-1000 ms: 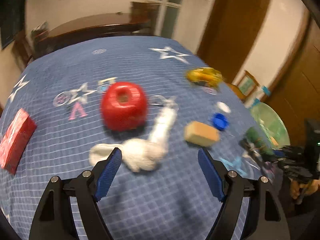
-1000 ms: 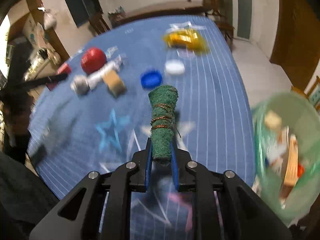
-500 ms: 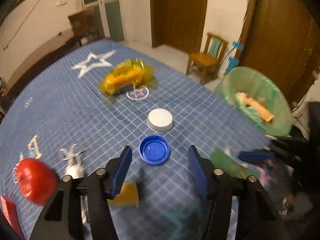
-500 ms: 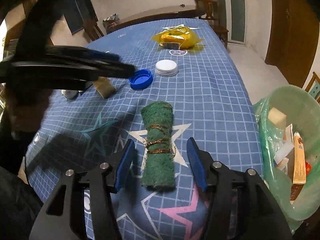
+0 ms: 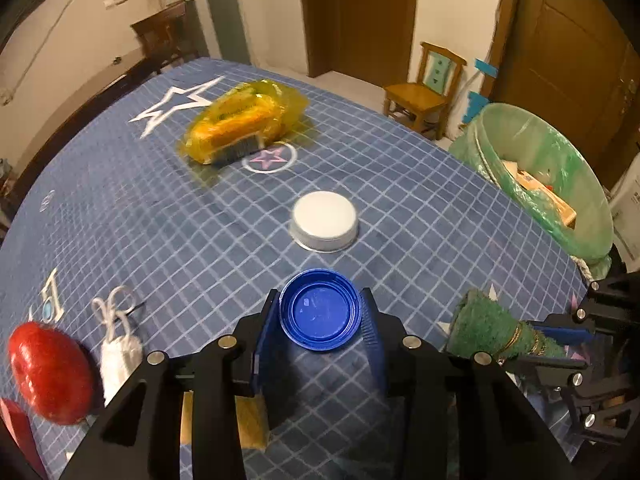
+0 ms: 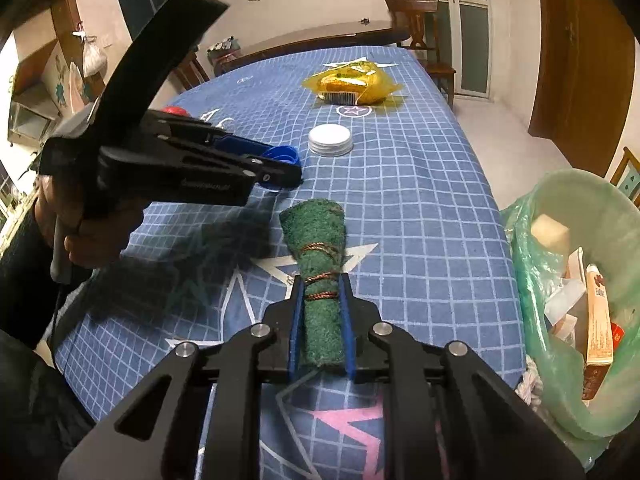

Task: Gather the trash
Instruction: 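Grasp the blue bottle cap with the left gripper while the right gripper carries the scrubber to the bin, then open both grippers to drop the blue cap and green scrubber into the bin, then move both tools back over the table toward the towel and sponge, then grasp the white towel ball with the left gripper while the right gripper grasps the tan sponge, then carry the towel ball and tan sponge over the green bin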

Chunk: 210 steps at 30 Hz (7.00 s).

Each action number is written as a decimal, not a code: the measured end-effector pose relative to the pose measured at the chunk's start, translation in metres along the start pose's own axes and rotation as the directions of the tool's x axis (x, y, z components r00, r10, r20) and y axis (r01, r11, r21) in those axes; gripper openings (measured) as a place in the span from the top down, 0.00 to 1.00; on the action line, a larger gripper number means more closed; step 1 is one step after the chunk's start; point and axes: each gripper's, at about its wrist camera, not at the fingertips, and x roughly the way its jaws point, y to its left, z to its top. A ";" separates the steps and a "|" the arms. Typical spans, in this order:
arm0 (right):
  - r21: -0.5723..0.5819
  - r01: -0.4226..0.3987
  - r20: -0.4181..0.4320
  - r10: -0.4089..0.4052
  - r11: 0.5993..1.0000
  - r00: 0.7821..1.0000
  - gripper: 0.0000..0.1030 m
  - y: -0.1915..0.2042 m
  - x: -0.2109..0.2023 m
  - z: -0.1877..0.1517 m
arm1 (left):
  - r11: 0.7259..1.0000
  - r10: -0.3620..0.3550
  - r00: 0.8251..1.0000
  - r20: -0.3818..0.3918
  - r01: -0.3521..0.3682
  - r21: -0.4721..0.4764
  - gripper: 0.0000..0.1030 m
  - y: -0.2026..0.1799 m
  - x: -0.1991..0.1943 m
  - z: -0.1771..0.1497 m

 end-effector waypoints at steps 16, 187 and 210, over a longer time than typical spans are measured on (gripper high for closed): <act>0.119 0.183 0.238 -0.207 0.976 0.949 0.86 -0.040 -0.113 0.030 | 1.000 -0.002 0.960 0.280 0.003 -0.001 0.60 -0.068 -0.118 0.049; 0.300 0.475 0.132 -0.529 0.827 0.838 0.76 -0.154 -0.156 0.037 | 0.956 -0.088 0.948 0.305 -0.005 0.293 0.58 -0.236 -0.066 0.134; 0.308 0.480 0.077 -0.525 0.821 0.848 0.76 -0.170 -0.142 0.021 | 0.948 -0.110 0.957 0.269 0.019 0.318 0.58 -0.237 -0.042 0.123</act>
